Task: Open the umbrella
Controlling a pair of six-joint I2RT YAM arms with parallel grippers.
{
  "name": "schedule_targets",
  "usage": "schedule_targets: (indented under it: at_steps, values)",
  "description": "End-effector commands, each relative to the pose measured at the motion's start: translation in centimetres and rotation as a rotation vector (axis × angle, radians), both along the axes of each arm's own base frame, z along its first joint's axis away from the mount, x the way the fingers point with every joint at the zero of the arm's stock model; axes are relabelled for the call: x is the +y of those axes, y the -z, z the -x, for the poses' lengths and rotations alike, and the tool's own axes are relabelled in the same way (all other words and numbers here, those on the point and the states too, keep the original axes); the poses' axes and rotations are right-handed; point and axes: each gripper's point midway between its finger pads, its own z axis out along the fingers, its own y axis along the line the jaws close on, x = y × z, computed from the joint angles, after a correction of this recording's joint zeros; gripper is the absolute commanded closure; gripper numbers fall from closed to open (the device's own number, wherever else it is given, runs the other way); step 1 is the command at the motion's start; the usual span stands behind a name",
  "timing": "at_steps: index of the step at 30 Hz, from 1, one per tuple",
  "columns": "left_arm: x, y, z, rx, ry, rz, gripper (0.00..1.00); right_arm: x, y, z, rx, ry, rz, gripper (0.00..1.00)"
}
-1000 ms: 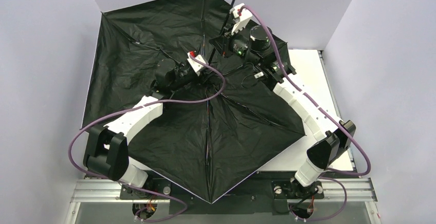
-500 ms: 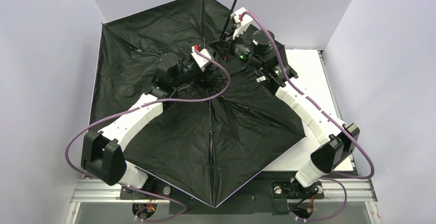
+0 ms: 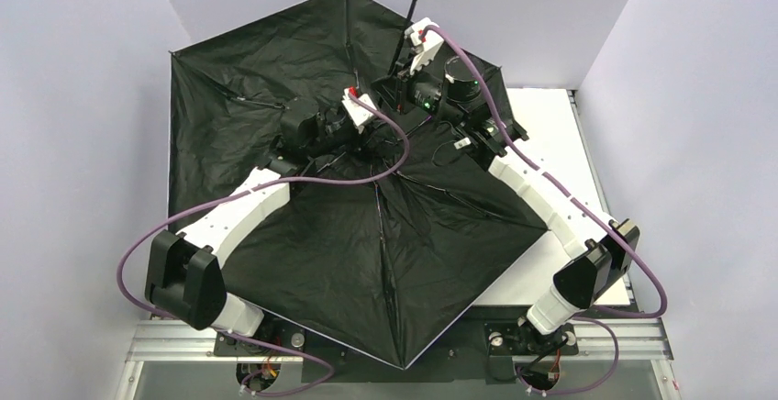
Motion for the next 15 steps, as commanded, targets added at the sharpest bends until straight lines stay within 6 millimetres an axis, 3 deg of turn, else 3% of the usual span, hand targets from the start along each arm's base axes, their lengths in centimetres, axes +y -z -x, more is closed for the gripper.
schedule_targets:
  at_steps: [1, 8, 15]
  values:
    - [3.5, 7.0, -2.1, 0.126, -0.118, -0.147, 0.79, -2.0, -10.6, 3.2, -0.204, -0.019, -0.165, 1.0]
    - [5.5, 10.9, -2.9, 0.197, -0.172, -0.229, 0.82, -2.8, -13.1, 4.1, -0.242, -0.027, -0.216, 1.0]
    - [7.3, 13.6, -4.0, 0.27, -0.225, -0.256, 0.78, -3.4, -16.0, 5.5, -0.283, -0.056, -0.289, 1.0]
